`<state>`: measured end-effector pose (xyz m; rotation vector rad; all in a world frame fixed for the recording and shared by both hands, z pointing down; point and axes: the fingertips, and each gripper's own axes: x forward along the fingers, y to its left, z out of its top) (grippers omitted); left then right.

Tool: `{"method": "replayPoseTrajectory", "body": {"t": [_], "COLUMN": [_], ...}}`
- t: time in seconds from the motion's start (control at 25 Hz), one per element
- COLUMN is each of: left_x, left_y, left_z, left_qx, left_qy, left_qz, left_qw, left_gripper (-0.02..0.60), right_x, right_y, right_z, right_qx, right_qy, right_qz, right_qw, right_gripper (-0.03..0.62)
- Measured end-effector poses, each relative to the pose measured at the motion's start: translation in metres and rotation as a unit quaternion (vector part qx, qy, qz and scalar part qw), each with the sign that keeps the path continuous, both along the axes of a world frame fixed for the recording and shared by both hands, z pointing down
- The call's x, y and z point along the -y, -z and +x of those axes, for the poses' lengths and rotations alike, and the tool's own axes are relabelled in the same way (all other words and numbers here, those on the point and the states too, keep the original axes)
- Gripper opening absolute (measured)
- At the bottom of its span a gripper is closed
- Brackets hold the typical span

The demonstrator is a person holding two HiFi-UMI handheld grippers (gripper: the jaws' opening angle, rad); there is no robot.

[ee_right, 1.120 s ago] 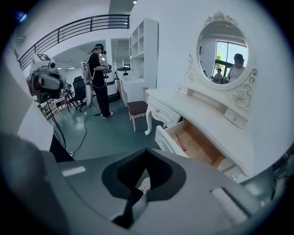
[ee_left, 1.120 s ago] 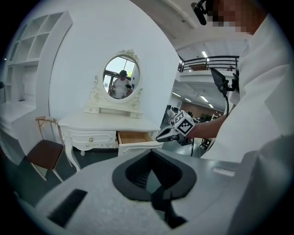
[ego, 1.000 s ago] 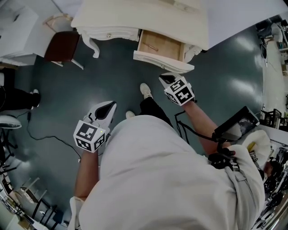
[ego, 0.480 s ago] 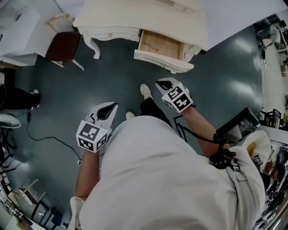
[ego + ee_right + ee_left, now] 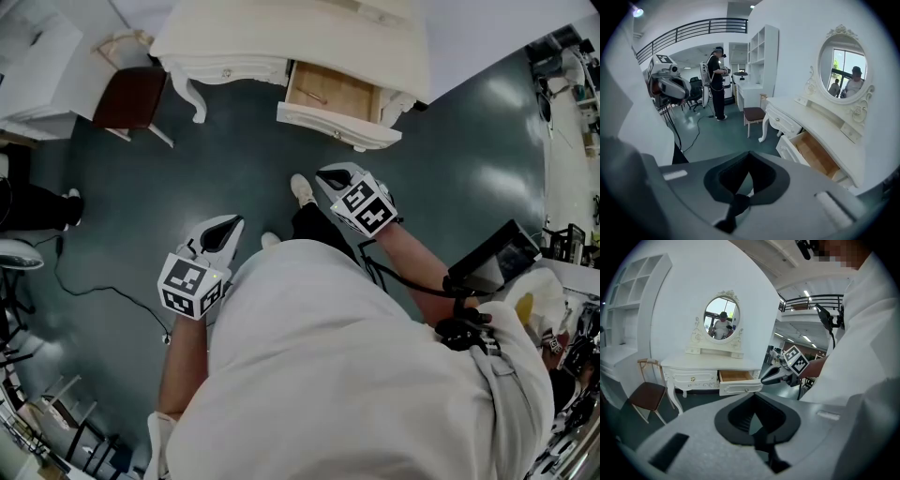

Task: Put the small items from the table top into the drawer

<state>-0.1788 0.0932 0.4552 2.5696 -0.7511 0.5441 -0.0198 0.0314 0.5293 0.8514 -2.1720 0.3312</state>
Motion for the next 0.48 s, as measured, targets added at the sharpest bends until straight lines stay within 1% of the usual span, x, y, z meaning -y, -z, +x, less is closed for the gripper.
{"method": "replayPoseTrajectory", "body": {"t": [0.2,0.32,0.48], "left_x": [0.0021,0.0007,0.0014], "left_y": [0.0027,0.0018,0.0023], "left_z": [-0.0059,-0.0047,-0.0025], "left_qx": [0.000,0.002,0.003], "left_qy": [0.005,0.002,-0.002], "left_qz": [-0.001,-0.002,-0.001], "left_qw": [1.0000,1.0000,1.0000], "left_gripper": [0.002,0.002,0.002], "right_x": [0.0035,0.0026,0.0047], "right_y": [0.0023,0.0042,0.0055], "right_z": [-0.0062,-0.0054,-0.0048], "right_qx": [-0.001,-0.007,-0.005], "right_qy": [0.008,0.010,0.012], "right_qz": [0.004,0.002,0.011], "right_qw": [1.000,1.000,1.000], "right_gripper": [0.000,0.000,0.000]}}
